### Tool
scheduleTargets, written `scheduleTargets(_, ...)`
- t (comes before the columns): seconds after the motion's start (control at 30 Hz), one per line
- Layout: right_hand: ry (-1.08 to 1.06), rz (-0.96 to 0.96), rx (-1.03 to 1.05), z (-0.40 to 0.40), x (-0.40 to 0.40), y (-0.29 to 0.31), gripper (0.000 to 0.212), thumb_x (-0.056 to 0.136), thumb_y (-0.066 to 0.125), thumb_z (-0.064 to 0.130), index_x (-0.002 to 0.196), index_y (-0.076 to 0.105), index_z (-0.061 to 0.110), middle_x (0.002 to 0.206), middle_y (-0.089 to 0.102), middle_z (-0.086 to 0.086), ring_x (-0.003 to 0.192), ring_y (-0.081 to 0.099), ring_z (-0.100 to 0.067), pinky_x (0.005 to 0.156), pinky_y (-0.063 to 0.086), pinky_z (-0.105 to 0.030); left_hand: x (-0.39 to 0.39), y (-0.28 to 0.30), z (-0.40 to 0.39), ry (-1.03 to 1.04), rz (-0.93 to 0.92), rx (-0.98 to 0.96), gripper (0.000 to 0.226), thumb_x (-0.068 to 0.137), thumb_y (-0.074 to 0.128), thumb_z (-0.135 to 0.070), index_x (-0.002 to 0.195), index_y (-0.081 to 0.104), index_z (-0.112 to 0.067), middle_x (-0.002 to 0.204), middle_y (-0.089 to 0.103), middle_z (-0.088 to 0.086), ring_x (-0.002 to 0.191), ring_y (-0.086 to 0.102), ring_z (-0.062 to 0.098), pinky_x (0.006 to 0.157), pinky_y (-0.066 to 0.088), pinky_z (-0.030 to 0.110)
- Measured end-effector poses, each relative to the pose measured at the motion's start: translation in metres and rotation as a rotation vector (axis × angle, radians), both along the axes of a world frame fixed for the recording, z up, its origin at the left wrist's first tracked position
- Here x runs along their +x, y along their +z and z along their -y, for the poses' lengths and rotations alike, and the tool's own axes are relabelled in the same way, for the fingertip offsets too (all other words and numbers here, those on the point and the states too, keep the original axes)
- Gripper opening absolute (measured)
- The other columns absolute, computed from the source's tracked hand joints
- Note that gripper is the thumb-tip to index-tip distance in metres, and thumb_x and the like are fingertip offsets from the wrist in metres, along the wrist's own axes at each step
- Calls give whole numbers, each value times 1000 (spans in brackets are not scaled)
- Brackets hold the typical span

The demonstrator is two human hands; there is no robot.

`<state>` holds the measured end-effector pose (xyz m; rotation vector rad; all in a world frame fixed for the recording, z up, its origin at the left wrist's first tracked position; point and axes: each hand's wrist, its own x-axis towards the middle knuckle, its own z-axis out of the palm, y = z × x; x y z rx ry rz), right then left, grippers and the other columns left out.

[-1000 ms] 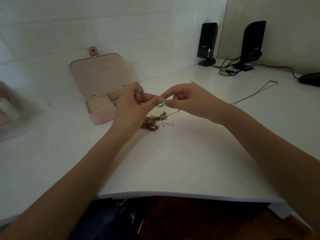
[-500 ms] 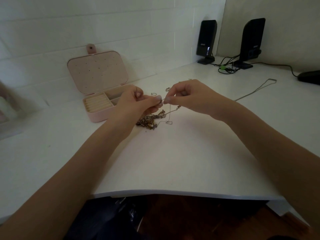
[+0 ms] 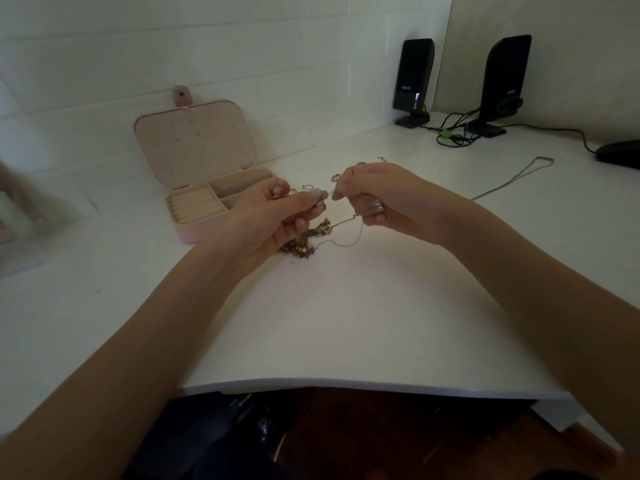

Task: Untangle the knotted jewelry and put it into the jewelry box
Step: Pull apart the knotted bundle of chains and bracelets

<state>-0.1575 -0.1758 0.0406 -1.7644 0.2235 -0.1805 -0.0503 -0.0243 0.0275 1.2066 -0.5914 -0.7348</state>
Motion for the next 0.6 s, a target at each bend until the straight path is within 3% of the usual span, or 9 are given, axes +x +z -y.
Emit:
scheduleTargets(0.2,-21,58,-38,-3,0,0,8,93,54,11,85,57,13,48,31,11,46,24,-7,48,19,-21,1,-1,1,9,-93,20,36,82,64,-2,69,34,-18,66,64,0,60,63,8,45,39,13)
scheduleTargets(0.27,-32,80,-38,-5,0,1,6,93,53,11,88,56,12,48,31,10,46,24,-7,49,19,-22,1,1,1,-31,-126,15,27,73,68,-7,84,44,-13,71,65,1,61,64,7,45,40,12)
scheduleTargets(0.33,-37,100,-38,-8,0,1,5,93,54,10,88,56,12,50,31,8,47,24,-8,49,19,-23,0,2,1,-57,-176,20,37,67,68,-8,95,45,-13,73,64,1,61,64,7,46,41,11)
scheduleTargets(0.47,-36,141,32,-10,0,2,15,92,54,8,79,52,16,52,30,6,48,22,-9,47,17,-22,-3,4,0,-84,-267,50,13,71,60,-3,82,55,-6,68,64,2,55,62,6,42,40,11)
scheduleTargets(0.6,-31,119,39,-4,-2,5,13,92,59,13,80,55,15,51,30,7,47,22,-8,48,15,-23,-4,4,0,-90,-257,65,16,67,60,-5,83,58,-4,67,65,1,55,61,5,42,39,11)
